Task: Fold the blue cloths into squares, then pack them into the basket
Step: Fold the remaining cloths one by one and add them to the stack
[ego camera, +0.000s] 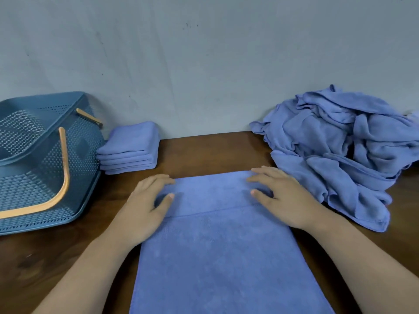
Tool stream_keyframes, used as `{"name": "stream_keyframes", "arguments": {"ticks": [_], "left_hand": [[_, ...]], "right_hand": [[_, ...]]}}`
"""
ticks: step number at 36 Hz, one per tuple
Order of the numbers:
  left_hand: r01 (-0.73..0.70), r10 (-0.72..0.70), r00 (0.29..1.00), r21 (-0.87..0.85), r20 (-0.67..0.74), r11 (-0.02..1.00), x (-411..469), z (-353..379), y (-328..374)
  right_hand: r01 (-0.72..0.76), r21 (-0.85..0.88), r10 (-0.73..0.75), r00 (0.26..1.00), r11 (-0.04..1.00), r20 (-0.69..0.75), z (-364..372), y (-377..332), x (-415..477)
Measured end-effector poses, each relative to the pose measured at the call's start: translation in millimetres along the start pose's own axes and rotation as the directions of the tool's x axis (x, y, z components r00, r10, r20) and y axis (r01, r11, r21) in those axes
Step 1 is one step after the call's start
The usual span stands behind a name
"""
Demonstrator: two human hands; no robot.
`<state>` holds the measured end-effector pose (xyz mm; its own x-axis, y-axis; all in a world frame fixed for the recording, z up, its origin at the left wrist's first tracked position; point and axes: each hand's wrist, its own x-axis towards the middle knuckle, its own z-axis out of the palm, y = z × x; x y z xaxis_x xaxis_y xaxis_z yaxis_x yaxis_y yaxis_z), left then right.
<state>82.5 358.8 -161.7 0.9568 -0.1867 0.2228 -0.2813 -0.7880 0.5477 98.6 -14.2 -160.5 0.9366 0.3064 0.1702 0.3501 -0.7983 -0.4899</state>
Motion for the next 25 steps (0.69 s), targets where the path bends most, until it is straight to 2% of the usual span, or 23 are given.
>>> {"name": "stream_keyframes", "arguments": {"ticks": [2,4,8,11,16,18,21,25], "left_hand": [[-0.113,0.113,0.993,0.014,-0.016,0.993,-0.7,-10.7,7.0],[-0.177,0.173,0.983,0.056,0.067,0.983,-4.2,-18.2,13.4],[-0.176,0.134,0.958,0.153,0.253,0.972,-12.8,-24.1,12.9],[-0.166,0.112,0.943,0.155,0.313,0.974,-13.8,-27.1,12.6],[-0.221,0.155,0.925,0.160,0.347,0.962,-17.6,-26.5,19.0],[-0.217,0.176,0.929,0.094,0.327,0.972,-16.4,-28.8,22.7],[-0.136,0.182,0.946,-0.180,0.268,0.974,-18.7,-30.0,28.0],[0.030,0.030,0.992,-0.450,0.126,0.893,-18.7,-23.9,29.8]], "right_hand": [[0.083,0.027,-0.082,0.995,0.996,-0.050,-9.1,0.9,-1.2],[0.089,0.004,-0.089,0.996,0.996,0.007,-17.2,0.2,-4.6],[0.077,-0.064,-0.068,0.989,0.995,0.133,-21.2,-1.6,-9.5],[0.091,-0.096,-0.074,0.982,0.991,0.173,-19.3,-4.9,-10.8],[0.119,-0.102,-0.096,0.973,0.988,0.209,-16.3,-15.8,-13.5],[0.118,-0.040,-0.108,0.973,0.992,0.204,-18.8,-18.3,-14.1],[0.052,0.203,-0.089,0.980,0.978,0.178,-23.2,-20.8,-16.8],[-0.059,0.445,0.049,0.998,0.893,0.034,-20.3,-21.4,-11.3]]}}
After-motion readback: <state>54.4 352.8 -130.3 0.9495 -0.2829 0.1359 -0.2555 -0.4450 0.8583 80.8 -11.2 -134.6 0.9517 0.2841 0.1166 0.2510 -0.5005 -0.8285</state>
